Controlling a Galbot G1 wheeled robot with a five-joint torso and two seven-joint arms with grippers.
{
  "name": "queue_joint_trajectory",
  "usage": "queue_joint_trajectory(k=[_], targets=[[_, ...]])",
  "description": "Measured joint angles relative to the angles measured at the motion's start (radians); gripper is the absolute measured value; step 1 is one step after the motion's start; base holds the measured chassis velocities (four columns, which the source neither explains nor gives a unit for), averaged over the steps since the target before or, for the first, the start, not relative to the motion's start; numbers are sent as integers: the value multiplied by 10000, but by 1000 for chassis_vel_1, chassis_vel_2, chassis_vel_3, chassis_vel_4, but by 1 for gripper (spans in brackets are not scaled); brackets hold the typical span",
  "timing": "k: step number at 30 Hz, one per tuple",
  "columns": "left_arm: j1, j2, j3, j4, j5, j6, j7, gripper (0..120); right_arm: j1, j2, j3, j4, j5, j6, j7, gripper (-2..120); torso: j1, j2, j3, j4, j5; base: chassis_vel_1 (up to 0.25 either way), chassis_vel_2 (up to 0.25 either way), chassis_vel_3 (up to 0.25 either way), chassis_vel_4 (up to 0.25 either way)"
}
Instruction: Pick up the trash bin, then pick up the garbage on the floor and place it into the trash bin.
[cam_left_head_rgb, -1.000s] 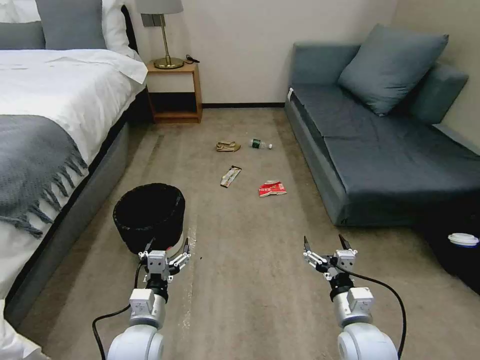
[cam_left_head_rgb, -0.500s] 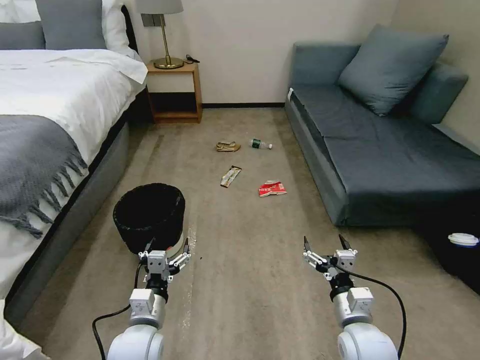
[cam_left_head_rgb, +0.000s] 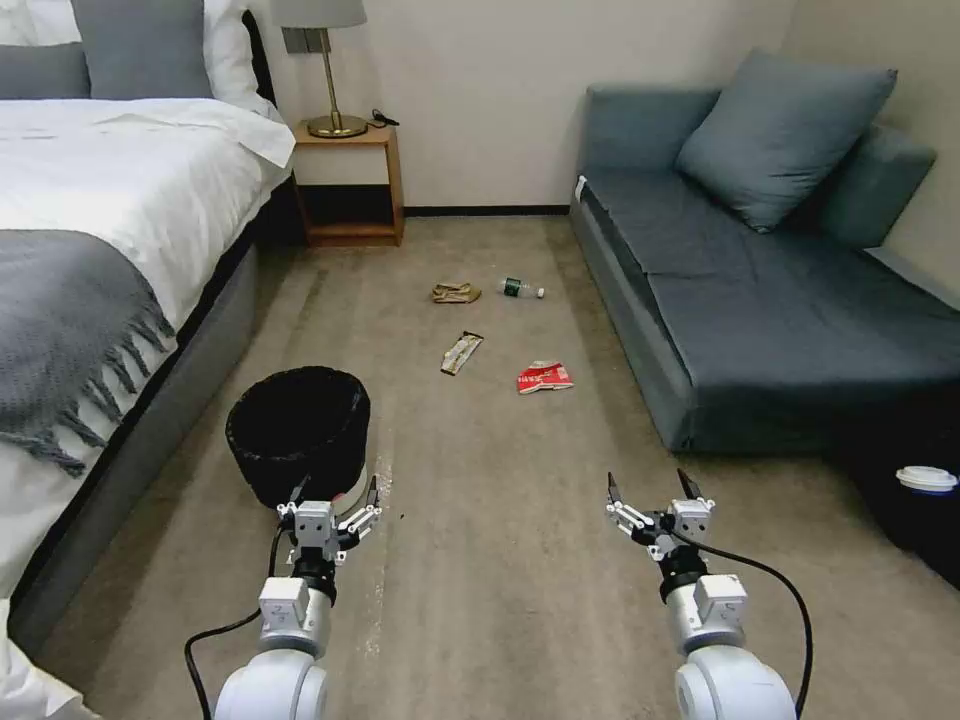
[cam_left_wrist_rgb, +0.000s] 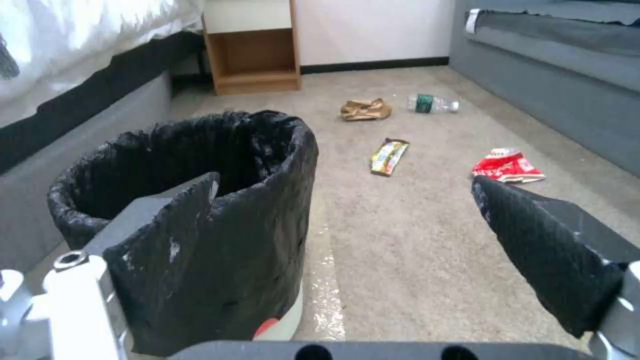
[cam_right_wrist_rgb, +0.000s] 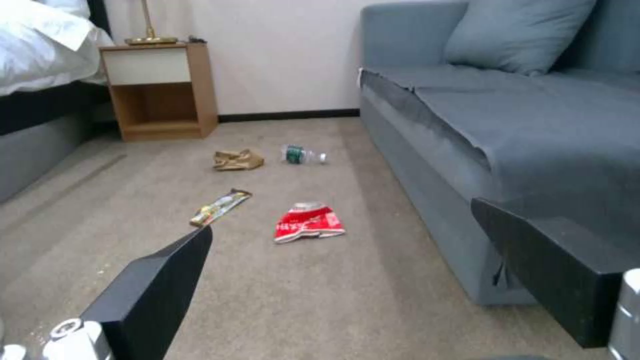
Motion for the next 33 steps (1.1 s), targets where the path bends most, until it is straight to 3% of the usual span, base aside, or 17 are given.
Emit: queue_joint_trajectory(k=[33], targets=[[49,11,0,-41,-7,-3,-55,100,0,-56,-51,9,57,-26,41,100,0,0,0,-1,0,0,0,0,0]])
